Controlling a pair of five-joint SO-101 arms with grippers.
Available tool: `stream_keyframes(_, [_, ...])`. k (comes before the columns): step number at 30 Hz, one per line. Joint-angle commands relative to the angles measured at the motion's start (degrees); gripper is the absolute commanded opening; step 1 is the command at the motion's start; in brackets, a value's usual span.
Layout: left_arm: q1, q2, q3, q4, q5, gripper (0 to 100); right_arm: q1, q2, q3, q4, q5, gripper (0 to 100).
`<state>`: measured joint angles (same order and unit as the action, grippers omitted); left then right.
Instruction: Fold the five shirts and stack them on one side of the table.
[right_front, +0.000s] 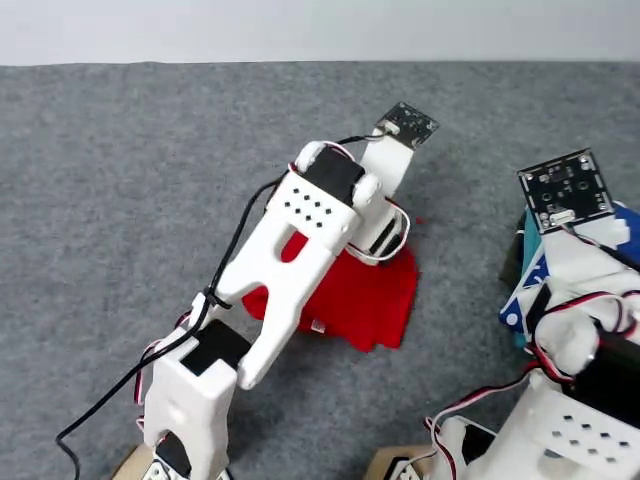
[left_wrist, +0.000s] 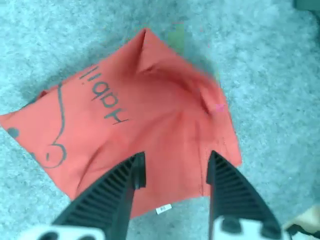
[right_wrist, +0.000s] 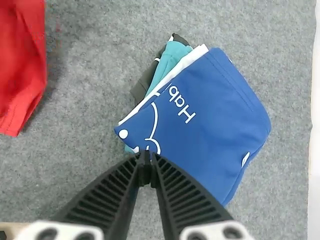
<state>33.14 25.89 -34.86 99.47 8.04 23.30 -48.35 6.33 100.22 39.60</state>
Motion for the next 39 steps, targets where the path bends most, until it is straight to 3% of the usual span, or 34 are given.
stream_keyframes(1, [0.0,-1.9,-0.4,-1.7,-0.5,20,0.6,-0.6,-0.1,0.7,0.1,1.0])
stream_keyframes(8, [-4.9,-2.5,-6.3,1.3,-0.9,20,0.6,-0.6,-0.1,1.1,-0.4,1.0])
stream_keyframes(11, [-9.1,-7.6,-6.2,1.3,-3.2,18,0.4,0.0,-0.1,1.0,-5.0,1.0])
stream_keyframes(14, [-13.7,-14.1,-6.1,1.3,-6.2,10,-0.5,0.0,2.0,-0.1,-12.6,1.3])
stream_keyframes(17, [-20.2,-20.8,-4.4,1.3,-8.6,1,-6.2,0.0,6.9,-1.5,-19.1,1.3])
stream_keyframes(21, [-31.3,-30.2,1.6,1.2,-10.5,0,-16.2,0.0,12.2,-3.9,-27.3,1.5])
stream_keyframes(27, [-48.8,-40.1,7.9,0.9,-13.6,0,-30.5,0.0,18.7,-19.6,-29.5,4.3])
stream_keyframes(31, [-57.1,-42.4,12.2,0.9,-14.3,0,-38.9,0.5,27.6,-31.1,-36.2,3.5])
stream_keyframes(35, [-64.9,-42.5,15.7,0.3,-14.3,0,-46.2,6.3,31.8,-34.5,-45.5,1.2])
stream_keyframes(39, [-70.9,-42.9,18.6,-1.4,-14.3,0,-50.6,14.5,30.4,-38.6,-46.6,0.9])
